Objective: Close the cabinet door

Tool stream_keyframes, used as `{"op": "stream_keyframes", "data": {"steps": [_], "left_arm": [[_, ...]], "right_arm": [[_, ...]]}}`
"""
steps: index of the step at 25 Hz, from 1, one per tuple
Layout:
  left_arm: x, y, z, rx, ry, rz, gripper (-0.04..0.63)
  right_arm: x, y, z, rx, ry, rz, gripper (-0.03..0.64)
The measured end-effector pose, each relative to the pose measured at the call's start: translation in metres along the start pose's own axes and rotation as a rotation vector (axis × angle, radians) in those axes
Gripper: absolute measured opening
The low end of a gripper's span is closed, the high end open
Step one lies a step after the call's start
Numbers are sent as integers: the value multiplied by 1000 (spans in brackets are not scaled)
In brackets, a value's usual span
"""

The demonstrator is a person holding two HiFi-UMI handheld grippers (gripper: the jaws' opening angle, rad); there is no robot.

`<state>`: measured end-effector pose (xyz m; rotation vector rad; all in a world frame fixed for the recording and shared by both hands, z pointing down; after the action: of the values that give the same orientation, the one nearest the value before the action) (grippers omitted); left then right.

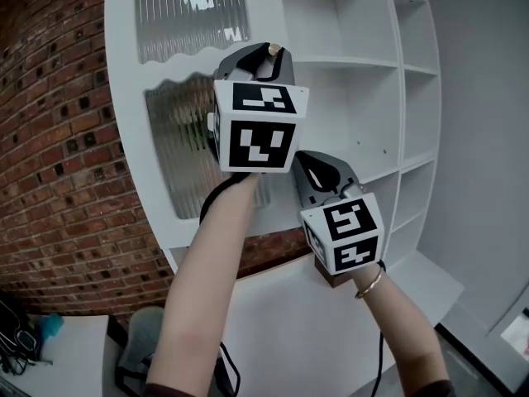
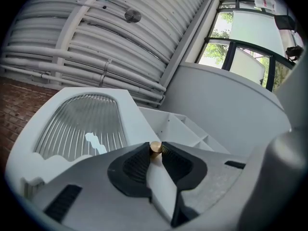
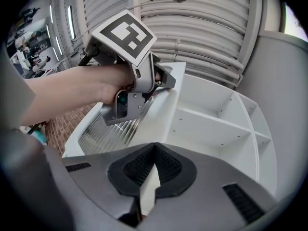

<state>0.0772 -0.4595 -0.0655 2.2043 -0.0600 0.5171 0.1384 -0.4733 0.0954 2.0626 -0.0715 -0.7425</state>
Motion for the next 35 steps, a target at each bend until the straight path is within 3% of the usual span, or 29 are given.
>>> {"op": "stream_keyframes", "data": {"steps": [16, 21, 35], "left_arm": [[-11, 30, 34, -85, -69, 49, 78], [-15, 35, 37, -118, -98, 29, 80], [-17, 42, 42, -110, -100, 37, 80]], "right_arm": [[5, 29, 43, 11, -93, 101, 0], [5, 36, 52, -6, -110, 128, 0], [0, 41, 56, -40, -129, 133, 0]]}}
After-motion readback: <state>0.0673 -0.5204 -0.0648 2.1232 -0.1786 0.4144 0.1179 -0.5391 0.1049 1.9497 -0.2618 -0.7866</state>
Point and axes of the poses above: the fingertips, and each gripper's own axes: z forward along the fingers, x to its right, y out of its underside, the point moved 6 cm from there along -z, backward along the fingers, and after that the axes turned 8 degrees about -z, right-handed, at the moved point
